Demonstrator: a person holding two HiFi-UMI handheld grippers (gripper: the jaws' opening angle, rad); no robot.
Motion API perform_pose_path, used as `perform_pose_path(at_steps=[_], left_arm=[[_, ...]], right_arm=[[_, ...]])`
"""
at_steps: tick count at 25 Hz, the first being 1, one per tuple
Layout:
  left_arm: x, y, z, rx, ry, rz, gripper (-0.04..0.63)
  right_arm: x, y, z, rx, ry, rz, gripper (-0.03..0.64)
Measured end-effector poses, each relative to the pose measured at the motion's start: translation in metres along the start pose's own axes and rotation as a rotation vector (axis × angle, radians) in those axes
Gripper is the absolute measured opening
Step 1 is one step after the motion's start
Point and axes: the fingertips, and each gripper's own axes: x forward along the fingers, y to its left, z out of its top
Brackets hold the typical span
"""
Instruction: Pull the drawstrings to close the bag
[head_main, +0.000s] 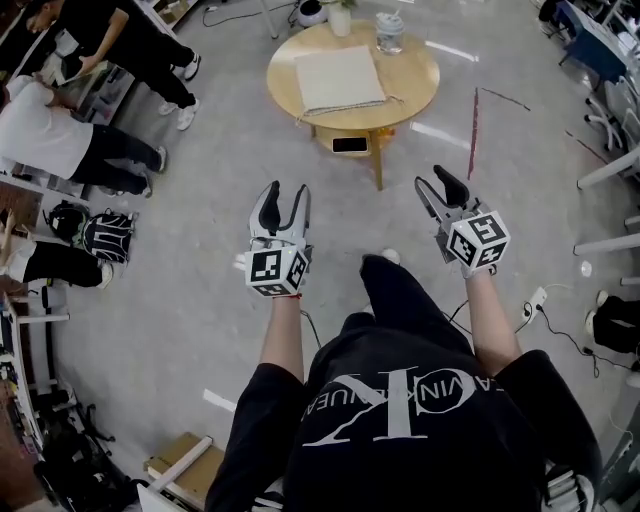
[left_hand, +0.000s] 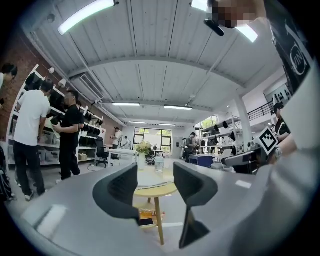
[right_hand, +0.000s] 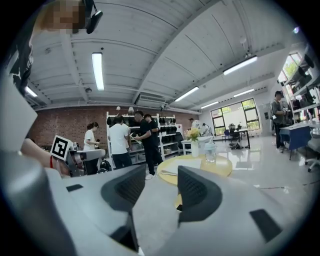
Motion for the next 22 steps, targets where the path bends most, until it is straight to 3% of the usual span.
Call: perform_pose_path(at_steps=[10, 22], left_arm=[[0.060, 0.035, -0.028, -0.002, 0.085, 0.028, 0.213], [0.160, 0.066, -0.060, -0.046, 0.166, 0.045, 0.213]], right_arm=[[0.062, -0.057, -0.014, 0.037, 0.039, 0.019, 0.167], [0.166, -0.110, -0.028, 0.058, 0.151, 0.130, 0.167]])
